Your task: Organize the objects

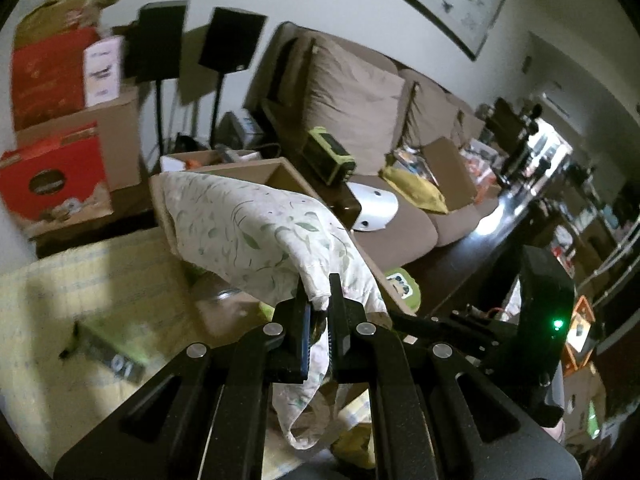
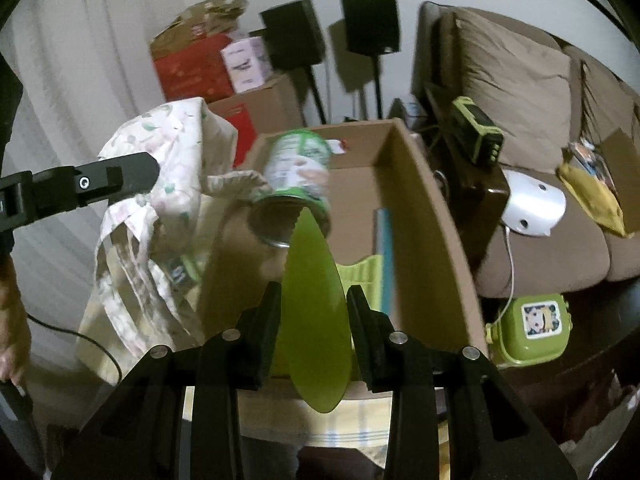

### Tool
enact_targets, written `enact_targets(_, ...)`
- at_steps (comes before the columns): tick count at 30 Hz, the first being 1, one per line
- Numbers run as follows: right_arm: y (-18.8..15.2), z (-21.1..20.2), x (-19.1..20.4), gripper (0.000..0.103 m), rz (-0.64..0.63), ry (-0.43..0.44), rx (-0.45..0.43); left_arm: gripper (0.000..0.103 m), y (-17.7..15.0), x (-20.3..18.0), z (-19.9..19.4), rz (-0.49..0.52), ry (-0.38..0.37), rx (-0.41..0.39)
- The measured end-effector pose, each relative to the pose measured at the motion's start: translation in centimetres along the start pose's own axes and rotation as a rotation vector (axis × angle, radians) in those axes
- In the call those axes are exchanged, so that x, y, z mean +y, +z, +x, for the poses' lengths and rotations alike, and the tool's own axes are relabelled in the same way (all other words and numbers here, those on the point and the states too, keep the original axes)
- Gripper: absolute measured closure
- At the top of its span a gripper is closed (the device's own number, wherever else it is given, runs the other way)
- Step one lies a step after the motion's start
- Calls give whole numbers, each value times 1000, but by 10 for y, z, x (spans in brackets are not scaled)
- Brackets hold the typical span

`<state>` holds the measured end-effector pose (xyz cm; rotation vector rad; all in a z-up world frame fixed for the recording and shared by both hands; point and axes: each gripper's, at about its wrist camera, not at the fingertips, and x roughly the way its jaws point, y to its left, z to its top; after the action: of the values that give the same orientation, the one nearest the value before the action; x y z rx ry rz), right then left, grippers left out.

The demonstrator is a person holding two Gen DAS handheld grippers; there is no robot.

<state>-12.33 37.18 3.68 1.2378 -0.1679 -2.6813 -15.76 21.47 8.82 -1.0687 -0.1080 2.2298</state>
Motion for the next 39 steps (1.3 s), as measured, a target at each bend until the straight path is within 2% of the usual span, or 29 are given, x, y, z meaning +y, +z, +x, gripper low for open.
enact_targets(9, -6, 15, -35, 69, 66, -31, 22, 97, 10, -34, 61, 102, 1, 38)
enact_targets(14, -6, 26, -54, 69, 103, -45, 34, 97, 6, -40, 91, 166, 20, 78)
enact_targets(19, -6, 36, -61, 69, 108, -53, 48, 97, -7, -27, 118, 152, 33, 176)
enact_targets(26, -5, 50, -63, 69, 118, -70, 58, 95, -29, -1, 153, 83, 97, 312)
enact_targets(28, -5, 52, -64, 69, 124, -67, 59, 88, -36, 11, 162, 40, 109, 367)
enact_targets(31, -6, 54, -62, 69, 122, -67, 61, 76, -45, 26, 163, -21, 97, 393)
enact_targets(33, -6, 57, -60, 69, 113, -59, 62, 74, -46, 28, 156, -25, 75, 378)
enact_targets(37, -5, 62, -53, 69, 86, -55, 69, 50, -41, 26, 132, -37, 46, 327)
enact_targets(39, -5, 65, -49, 69, 74, -48, 74, 47, -37, 24, 119, -48, 45, 296)
